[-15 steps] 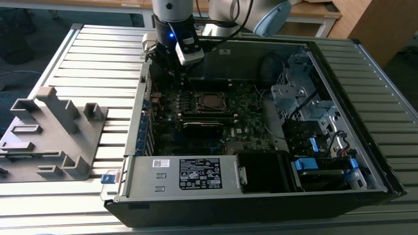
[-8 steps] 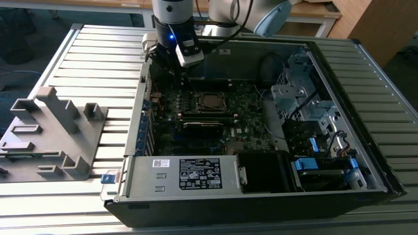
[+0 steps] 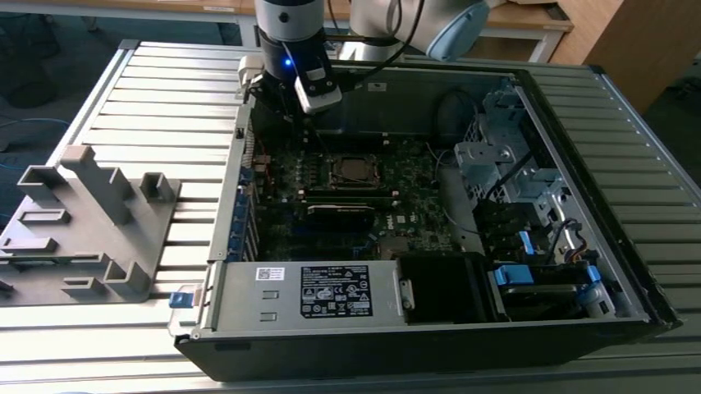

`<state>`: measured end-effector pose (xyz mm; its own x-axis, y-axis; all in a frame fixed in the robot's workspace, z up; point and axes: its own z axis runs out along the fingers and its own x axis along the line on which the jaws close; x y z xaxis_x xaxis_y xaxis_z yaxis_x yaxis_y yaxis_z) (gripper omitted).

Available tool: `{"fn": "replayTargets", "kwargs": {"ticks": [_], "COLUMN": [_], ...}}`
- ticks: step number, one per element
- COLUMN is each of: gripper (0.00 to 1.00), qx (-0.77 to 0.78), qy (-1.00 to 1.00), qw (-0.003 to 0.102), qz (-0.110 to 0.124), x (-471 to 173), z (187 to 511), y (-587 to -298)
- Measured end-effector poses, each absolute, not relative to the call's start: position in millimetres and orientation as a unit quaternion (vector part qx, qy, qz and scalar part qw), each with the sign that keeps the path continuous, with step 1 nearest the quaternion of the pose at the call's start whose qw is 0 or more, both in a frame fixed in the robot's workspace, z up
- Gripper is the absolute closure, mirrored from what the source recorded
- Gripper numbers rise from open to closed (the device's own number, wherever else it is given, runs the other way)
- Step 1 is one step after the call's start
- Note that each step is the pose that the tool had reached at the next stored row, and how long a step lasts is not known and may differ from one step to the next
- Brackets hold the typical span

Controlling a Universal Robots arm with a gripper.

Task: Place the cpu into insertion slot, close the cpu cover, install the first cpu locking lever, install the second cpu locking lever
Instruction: 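Install the first cpu locking lever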

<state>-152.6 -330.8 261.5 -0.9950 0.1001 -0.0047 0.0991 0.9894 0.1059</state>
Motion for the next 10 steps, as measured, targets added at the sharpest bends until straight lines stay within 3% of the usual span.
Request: {"fn": "replayTargets", "kwargs": {"ticks": [5, 10], "gripper": [0.89, 0.89], "qx": [0.05, 0.05], "qy": [0.996, 0.996], "qw": [0.004, 0.002], "qz": [0.068, 0.068], "x": [-152.1, -145.5], "z": [259.3, 259.2], "y": [-330.8, -330.9]}}
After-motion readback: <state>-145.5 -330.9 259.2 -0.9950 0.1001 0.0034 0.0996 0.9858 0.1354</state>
